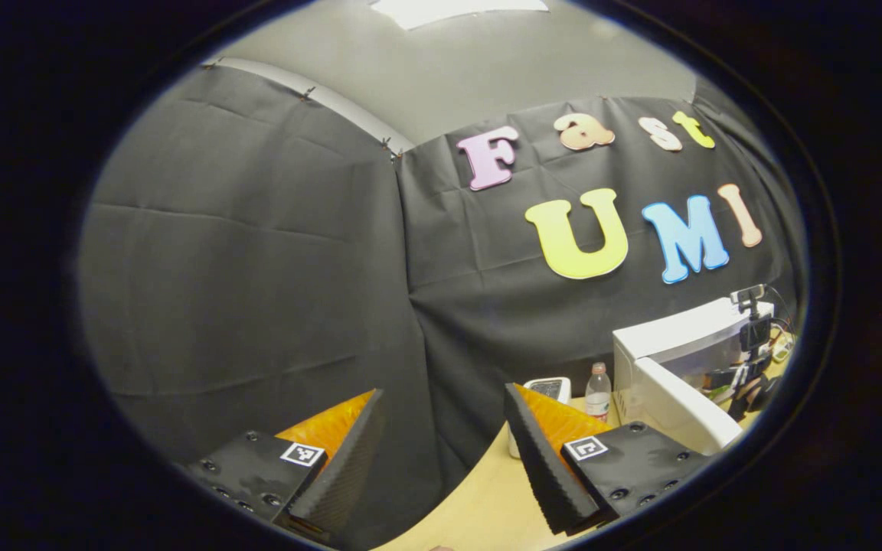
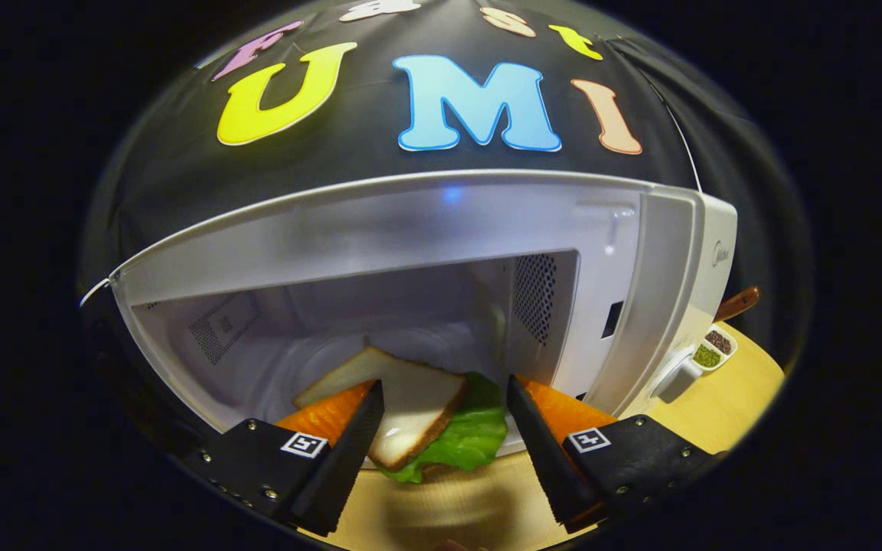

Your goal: Open the microwave oven with the left hand, put the food in, and close the microwave oven.

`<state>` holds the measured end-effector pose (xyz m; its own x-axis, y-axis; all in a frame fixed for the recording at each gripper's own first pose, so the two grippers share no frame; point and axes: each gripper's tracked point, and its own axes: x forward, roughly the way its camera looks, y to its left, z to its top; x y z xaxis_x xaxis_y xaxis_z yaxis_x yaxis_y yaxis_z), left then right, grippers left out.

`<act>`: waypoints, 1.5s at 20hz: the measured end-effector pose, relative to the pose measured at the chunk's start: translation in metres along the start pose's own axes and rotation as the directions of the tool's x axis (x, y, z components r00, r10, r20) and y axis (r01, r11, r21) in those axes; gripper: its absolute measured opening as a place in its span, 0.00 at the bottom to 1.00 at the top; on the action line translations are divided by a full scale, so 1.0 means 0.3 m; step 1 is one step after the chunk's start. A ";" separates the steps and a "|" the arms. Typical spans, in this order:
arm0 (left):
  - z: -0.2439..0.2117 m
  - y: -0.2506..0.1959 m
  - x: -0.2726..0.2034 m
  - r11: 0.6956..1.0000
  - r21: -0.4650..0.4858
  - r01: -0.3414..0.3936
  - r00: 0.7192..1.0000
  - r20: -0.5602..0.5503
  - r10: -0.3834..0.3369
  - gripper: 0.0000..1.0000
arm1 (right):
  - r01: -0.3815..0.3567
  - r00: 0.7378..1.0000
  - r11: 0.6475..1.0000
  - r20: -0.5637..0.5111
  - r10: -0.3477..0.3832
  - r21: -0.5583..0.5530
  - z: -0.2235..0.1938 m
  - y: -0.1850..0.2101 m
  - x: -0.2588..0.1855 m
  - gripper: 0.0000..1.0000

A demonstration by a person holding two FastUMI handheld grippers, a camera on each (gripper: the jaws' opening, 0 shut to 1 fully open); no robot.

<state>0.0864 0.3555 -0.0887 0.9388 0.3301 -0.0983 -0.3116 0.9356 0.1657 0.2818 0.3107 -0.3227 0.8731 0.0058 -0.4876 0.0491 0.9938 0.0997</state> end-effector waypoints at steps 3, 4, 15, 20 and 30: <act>0.001 -0.024 -0.011 1.000 -0.021 0.003 1.000 0.008 -0.002 1.00 | -0.024 0.999 0.999 0.030 0.025 -0.026 0.053 -0.019 -0.079 0.98; -0.018 -0.030 -0.016 1.000 -0.028 -0.001 1.000 0.007 0.001 1.00 | -0.037 0.998 0.999 0.046 0.038 -0.038 0.077 -0.025 -0.116 0.98; -0.184 -0.192 -0.040 0.997 -0.063 0.052 0.995 -0.077 -0.057 0.98 | -0.127 0.962 0.988 0.232 0.143 -0.082 0.332 -0.159 -0.563 0.98; -0.256 -0.290 -0.045 0.991 -0.078 0.104 0.988 -0.107 -0.112 1.00 | -0.117 0.951 0.991 0.280 0.129 -0.061 0.403 -0.269 -0.695 0.98; -0.510 -0.451 -0.136 0.984 -0.101 0.150 0.950 -0.261 -0.171 0.95 | -0.061 0.939 0.995 0.333 0.086 -0.084 0.494 -0.480 -0.840 0.98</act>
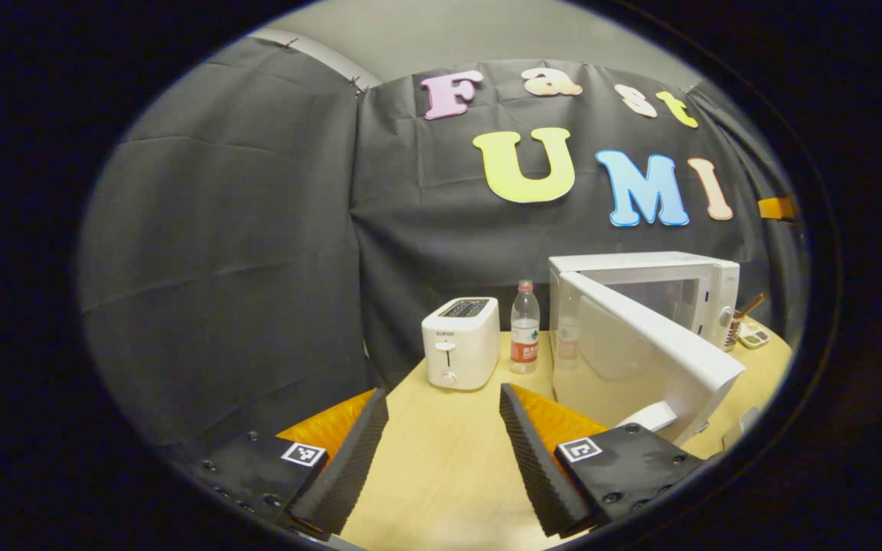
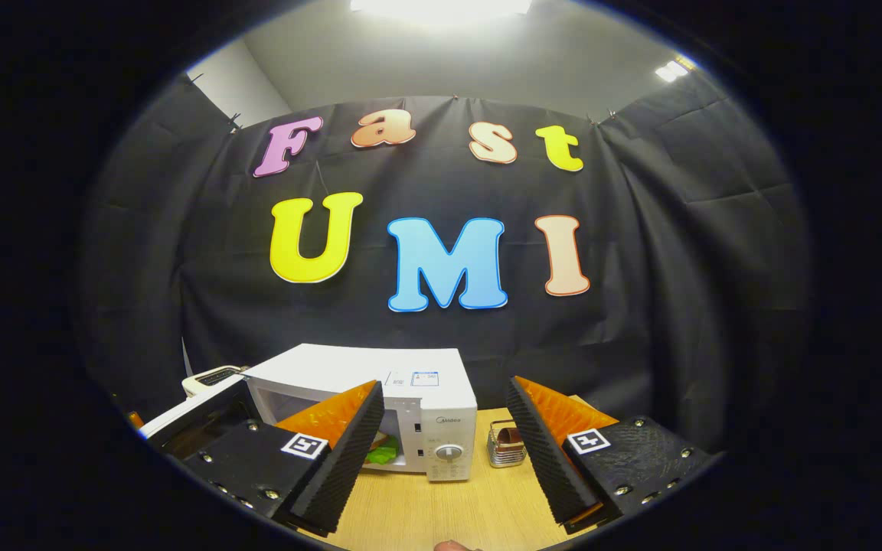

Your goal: Open the microwave oven with the left hand, put the food in, and close the microwave oven.

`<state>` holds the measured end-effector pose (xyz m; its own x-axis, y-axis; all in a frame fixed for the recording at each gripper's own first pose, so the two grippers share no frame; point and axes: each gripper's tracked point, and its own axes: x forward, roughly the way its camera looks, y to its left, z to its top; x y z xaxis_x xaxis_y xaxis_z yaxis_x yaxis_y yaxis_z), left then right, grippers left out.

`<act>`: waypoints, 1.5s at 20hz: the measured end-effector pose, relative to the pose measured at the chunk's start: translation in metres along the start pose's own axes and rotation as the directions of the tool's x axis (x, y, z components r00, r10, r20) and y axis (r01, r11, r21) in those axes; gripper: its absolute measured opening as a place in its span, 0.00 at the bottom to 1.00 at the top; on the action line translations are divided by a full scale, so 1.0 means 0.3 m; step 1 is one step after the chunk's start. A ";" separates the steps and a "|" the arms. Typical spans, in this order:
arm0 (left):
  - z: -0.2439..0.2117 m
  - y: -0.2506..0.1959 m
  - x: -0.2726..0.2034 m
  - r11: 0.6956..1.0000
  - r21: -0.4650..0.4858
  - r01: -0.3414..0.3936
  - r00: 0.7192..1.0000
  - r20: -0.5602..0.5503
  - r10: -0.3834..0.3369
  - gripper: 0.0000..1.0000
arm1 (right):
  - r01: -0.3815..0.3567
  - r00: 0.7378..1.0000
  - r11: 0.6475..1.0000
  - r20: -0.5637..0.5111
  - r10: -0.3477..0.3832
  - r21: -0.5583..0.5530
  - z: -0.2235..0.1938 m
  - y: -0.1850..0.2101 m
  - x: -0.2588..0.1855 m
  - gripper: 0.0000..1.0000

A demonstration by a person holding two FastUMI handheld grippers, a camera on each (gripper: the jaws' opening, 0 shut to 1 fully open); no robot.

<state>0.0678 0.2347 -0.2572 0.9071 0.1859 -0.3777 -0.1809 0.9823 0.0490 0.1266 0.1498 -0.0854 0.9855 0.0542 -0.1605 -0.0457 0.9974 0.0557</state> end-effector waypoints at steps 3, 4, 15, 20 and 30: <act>-0.070 -0.028 -0.028 1.000 -0.016 0.009 0.999 -0.052 -0.010 0.76 | -0.006 1.000 1.000 -0.003 0.006 -0.003 0.003 -0.045 -0.038 0.98; -0.081 -0.042 -0.035 1.000 -0.018 0.018 0.997 -0.070 -0.019 0.75 | -0.001 1.000 1.000 0.001 0.001 -0.009 0.011 -0.072 -0.056 0.98; -0.101 -0.212 -0.096 0.999 0.002 0.044 0.993 -0.106 -0.044 0.07 | 0.009 1.000 1.000 0.015 -0.009 -0.010 0.003 -0.274 -0.175 0.98; -0.079 -0.271 -0.113 0.998 0.035 0.044 0.994 -0.105 -0.040 0.07 | 0.005 0.999 1.000 0.034 -0.005 -0.004 0.016 -0.364 -0.217 0.98; -0.041 -0.486 -0.146 0.997 0.059 0.050 0.995 -0.094 -0.044 0.07 | -0.038 0.999 0.999 0.027 0.037 0.033 -0.027 -0.486 -0.253 0.98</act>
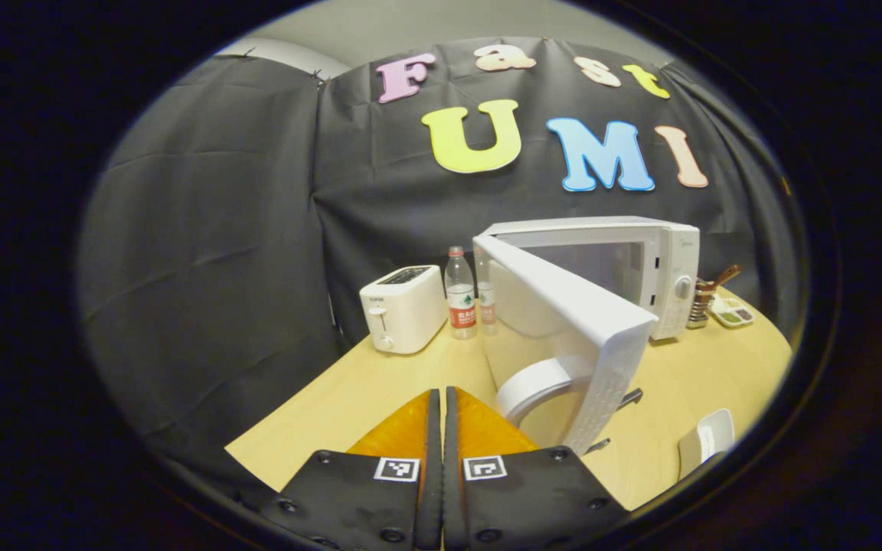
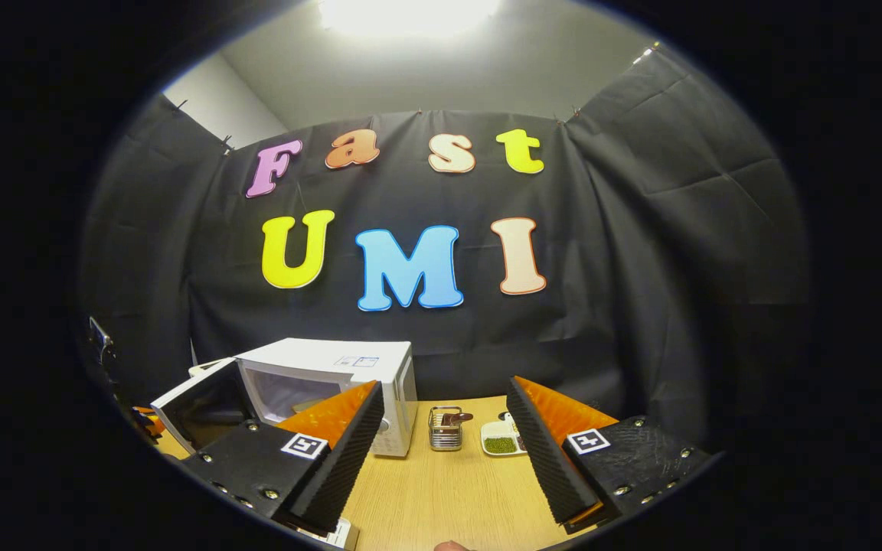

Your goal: Open the microwave oven with the left hand, put the food in, and close the microwave oven.

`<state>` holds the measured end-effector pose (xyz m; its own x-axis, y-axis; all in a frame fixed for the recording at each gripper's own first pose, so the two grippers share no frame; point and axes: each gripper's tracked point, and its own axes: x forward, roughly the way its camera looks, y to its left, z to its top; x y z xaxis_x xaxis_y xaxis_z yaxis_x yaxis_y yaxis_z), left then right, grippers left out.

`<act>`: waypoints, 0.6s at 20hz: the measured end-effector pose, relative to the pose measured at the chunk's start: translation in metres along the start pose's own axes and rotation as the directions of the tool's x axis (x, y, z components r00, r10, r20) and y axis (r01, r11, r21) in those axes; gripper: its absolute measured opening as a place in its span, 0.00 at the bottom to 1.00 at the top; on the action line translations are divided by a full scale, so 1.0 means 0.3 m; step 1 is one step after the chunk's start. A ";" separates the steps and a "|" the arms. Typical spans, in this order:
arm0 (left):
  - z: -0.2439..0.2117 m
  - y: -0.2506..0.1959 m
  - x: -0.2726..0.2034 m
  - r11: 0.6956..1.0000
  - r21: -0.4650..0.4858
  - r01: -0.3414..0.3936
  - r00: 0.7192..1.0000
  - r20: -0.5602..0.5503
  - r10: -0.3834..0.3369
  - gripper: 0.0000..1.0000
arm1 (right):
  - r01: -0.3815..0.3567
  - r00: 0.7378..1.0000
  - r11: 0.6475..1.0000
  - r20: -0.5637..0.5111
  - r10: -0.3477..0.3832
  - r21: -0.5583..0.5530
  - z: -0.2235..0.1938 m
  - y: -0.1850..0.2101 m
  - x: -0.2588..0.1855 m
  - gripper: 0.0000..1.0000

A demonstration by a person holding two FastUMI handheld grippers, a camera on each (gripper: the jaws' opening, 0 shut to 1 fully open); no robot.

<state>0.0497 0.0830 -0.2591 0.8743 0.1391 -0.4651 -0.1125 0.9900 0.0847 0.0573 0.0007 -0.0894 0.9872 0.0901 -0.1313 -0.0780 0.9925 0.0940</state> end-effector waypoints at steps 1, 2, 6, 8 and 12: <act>0.000 -0.027 0.005 1.000 -0.001 0.009 1.000 -0.002 -0.009 0.07 | -0.001 1.000 1.000 -0.002 0.001 0.005 0.002 -0.009 0.000 0.98; 0.009 -0.059 0.011 1.000 -0.001 0.019 1.000 -0.001 -0.019 0.07 | -0.003 1.000 1.000 -0.003 0.003 0.011 -0.001 -0.010 0.003 0.98; 0.026 -0.177 0.044 0.997 0.017 0.081 0.997 -0.012 -0.080 0.07 | -0.011 1.000 1.000 -0.005 0.011 0.022 -0.005 -0.012 0.028 0.98; 0.035 -0.228 0.071 0.994 0.034 0.108 0.994 -0.018 -0.107 0.07 | -0.010 1.000 0.999 -0.006 0.010 0.035 0.000 -0.008 0.036 0.98; 0.070 -0.321 0.121 0.984 0.046 0.171 0.985 -0.017 -0.170 0.07 | -0.008 1.000 1.000 0.006 0.008 0.013 0.026 0.004 0.039 0.98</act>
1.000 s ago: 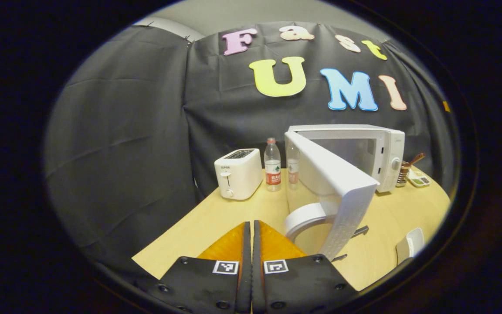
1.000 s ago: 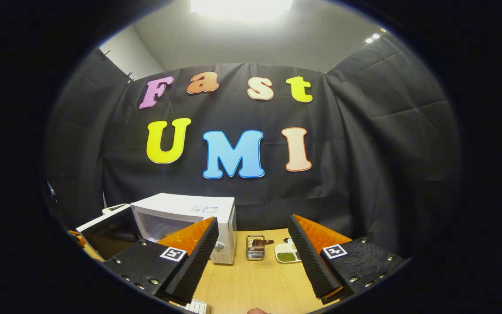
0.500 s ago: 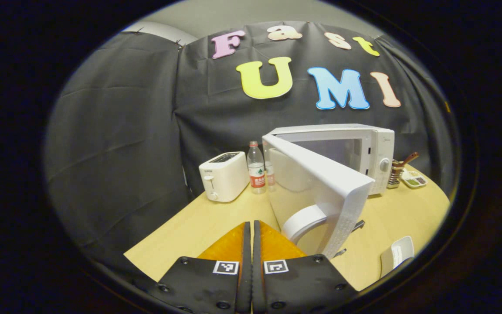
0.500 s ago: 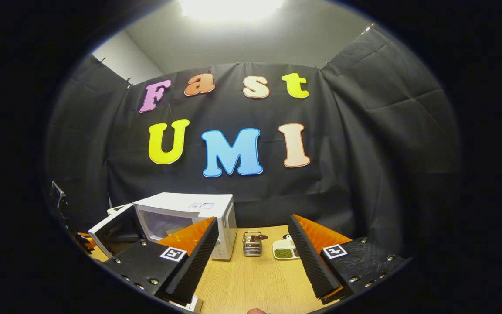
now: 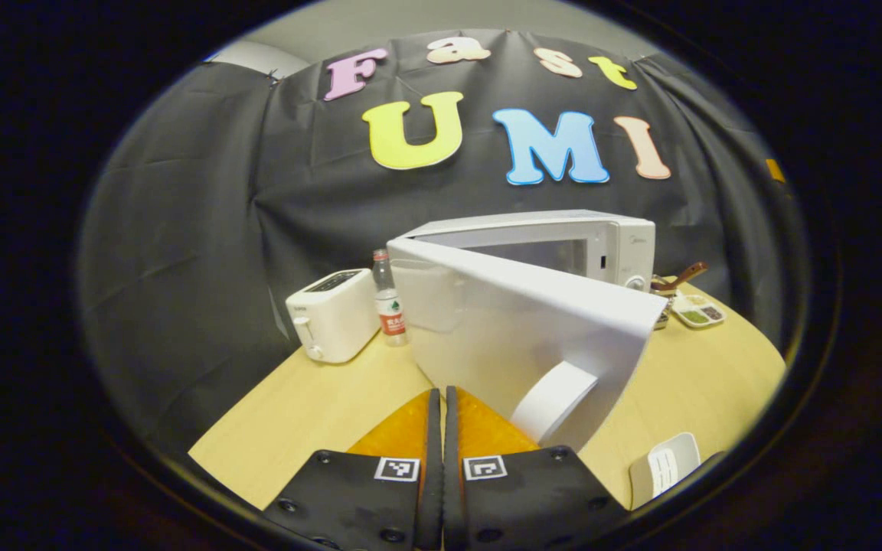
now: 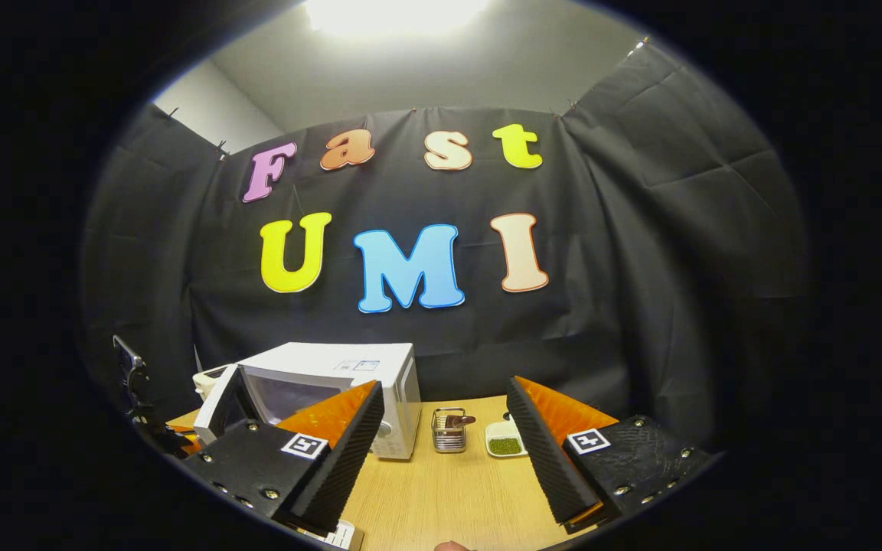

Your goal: Open the microwave oven with the left hand, put the food in, and close the microwave oven.

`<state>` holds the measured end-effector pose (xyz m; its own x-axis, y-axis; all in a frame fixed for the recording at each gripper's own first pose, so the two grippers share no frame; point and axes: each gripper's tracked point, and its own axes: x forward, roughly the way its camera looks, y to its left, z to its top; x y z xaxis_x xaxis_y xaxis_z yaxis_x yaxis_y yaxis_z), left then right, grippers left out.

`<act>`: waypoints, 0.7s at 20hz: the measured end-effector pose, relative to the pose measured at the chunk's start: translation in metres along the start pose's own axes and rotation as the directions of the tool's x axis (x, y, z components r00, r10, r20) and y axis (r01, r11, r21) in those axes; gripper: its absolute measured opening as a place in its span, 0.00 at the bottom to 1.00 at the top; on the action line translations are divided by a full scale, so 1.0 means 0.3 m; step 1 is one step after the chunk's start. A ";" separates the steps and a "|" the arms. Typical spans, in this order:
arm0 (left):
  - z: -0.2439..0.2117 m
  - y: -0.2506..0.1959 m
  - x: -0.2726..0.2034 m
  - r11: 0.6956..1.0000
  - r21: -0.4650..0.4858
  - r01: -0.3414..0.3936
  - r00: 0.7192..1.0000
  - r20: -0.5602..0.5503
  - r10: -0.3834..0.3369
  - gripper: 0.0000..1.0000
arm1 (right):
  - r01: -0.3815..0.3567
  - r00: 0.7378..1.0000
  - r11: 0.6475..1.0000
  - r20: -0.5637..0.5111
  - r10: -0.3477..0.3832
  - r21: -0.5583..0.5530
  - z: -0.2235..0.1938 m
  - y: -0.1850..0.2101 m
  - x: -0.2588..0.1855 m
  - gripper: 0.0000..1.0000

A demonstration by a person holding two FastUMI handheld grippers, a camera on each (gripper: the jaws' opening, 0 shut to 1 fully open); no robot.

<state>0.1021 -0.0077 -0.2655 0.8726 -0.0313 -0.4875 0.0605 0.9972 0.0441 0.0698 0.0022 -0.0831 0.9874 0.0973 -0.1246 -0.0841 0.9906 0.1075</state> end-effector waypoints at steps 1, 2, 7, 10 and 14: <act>0.010 -0.017 0.017 1.000 0.007 0.014 1.000 0.002 -0.014 0.07 | 0.003 1.000 1.000 0.004 -0.003 -0.006 0.007 0.001 0.000 0.98; 0.017 -0.035 0.033 1.000 0.009 0.028 1.000 0.001 -0.028 0.07 | 0.007 1.000 1.000 0.009 -0.007 -0.008 0.012 0.003 0.001 0.98; 0.075 -0.152 0.105 0.991 0.031 0.132 0.991 0.018 -0.133 0.07 | 0.047 0.999 0.999 0.017 -0.047 0.007 0.016 0.007 0.012 0.98; 0.107 -0.200 0.150 0.983 0.046 0.175 0.984 0.022 -0.176 0.07 | 0.072 0.997 0.997 0.012 -0.072 0.001 0.010 0.006 0.007 0.98; 0.141 -0.270 0.213 0.970 0.049 0.237 0.971 0.028 -0.238 0.07 | 0.118 0.993 0.993 0.013 -0.118 -0.017 0.008 -0.003 -0.008 0.98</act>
<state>0.1734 -0.0933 -0.2633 0.8463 -0.2698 -0.4594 0.2889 0.9569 -0.0299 0.0677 0.0008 -0.0805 0.9921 -0.0211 -0.1235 0.0305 0.9967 0.0752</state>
